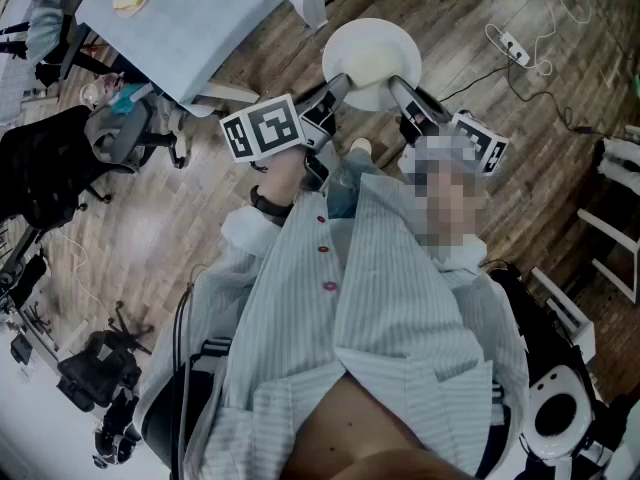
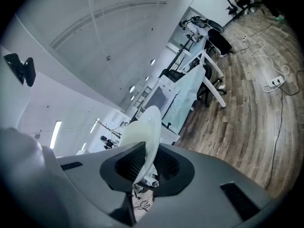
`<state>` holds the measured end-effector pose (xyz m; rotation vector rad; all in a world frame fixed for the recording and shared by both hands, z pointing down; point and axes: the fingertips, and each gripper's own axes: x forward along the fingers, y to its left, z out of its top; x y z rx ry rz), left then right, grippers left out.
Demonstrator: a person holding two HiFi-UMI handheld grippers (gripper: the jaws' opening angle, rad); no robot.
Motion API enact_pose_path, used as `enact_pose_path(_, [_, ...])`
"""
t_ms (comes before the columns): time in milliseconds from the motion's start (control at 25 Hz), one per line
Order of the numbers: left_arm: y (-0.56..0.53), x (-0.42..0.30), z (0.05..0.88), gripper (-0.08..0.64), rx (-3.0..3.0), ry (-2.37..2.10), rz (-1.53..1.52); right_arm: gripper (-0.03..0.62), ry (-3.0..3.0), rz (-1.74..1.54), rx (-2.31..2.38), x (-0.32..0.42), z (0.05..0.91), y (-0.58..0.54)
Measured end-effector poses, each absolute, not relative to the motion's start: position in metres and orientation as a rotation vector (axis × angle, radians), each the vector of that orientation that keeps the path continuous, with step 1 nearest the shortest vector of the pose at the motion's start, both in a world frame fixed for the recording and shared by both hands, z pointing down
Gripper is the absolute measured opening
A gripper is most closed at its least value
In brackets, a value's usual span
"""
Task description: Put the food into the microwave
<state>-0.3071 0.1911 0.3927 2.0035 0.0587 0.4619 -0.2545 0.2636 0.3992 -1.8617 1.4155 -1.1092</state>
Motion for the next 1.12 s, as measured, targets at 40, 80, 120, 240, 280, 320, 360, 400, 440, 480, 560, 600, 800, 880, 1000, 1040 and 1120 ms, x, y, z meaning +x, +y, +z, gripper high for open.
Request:
enact_pose_path(40, [0.191,-0.307,0.393,0.029,2.003,0.057,0.462,0.064,1.42,-1.108,-1.859,-0.254,0.399,0.263])
enact_pose_path(80, [0.191,-0.306,0.394,0.029,2.002,0.056,0.462,0.064,1.426,-1.106,-1.856,-0.254,0.399,0.263])
enact_pose_path(120, [0.192,-0.306,0.394,0.029,2.002,0.054,0.461,0.064,1.433,-1.101,-1.853,-0.253,0.398,0.262])
enact_pose_path(240, [0.192,-0.303,0.395,0.029,2.001,0.053,0.459,0.064,1.433,-1.1,-1.859,-0.251,0.399,0.263])
enact_pose_path(280, [0.193,-0.303,0.395,0.029,2.0,0.052,0.458,0.064,1.438,-1.096,-1.861,-0.25,0.398,0.264])
enact_pose_path(320, [0.194,-0.303,0.395,0.029,1.999,0.052,0.457,0.063,1.443,-1.092,-1.863,-0.25,0.398,0.264])
enact_pose_path(360, [0.195,-0.302,0.395,0.029,1.997,0.051,0.456,0.064,1.441,-1.093,-1.867,-0.249,0.398,0.266])
enact_pose_path(400, [0.197,-0.302,0.396,0.029,1.997,0.051,0.454,0.064,1.435,-1.096,-1.871,-0.248,0.399,0.268])
enact_pose_path(440, [0.199,-0.301,0.396,0.029,1.998,0.05,0.452,0.064,1.433,-1.097,-1.873,-0.248,0.399,0.27])
enact_pose_path(480, [0.201,-0.3,0.396,0.029,2.0,0.05,0.45,0.064,1.435,-1.093,-1.87,-0.247,0.399,0.272])
enact_pose_path(560, [0.204,-0.298,0.395,0.029,2.003,0.048,0.448,0.063,1.446,-1.083,-1.862,-0.245,0.397,0.275])
enact_pose_path(600, [0.206,-0.298,0.395,0.029,2.004,0.047,0.447,0.064,1.443,-1.086,-1.862,-0.244,0.397,0.277])
enact_pose_path(800, [0.218,-0.292,0.394,0.029,2.012,0.041,0.441,0.064,1.445,-1.089,-1.86,-0.238,0.398,0.289])
enact_pose_path(880, [0.225,-0.288,0.395,0.029,2.015,0.04,0.438,0.064,1.462,-1.078,-1.853,-0.234,0.397,0.294])
enact_pose_path(1000, [0.234,-0.281,0.396,0.029,2.017,0.039,0.436,0.064,1.449,-1.096,-1.863,-0.227,0.401,0.305])
enact_pose_path(1040, [0.236,-0.279,0.396,0.03,2.017,0.04,0.437,0.064,1.447,-1.099,-1.863,-0.225,0.402,0.307])
enact_pose_path(1120, [0.239,-0.275,0.397,0.03,2.017,0.041,0.44,0.064,1.444,-1.101,-1.863,-0.221,0.402,0.311])
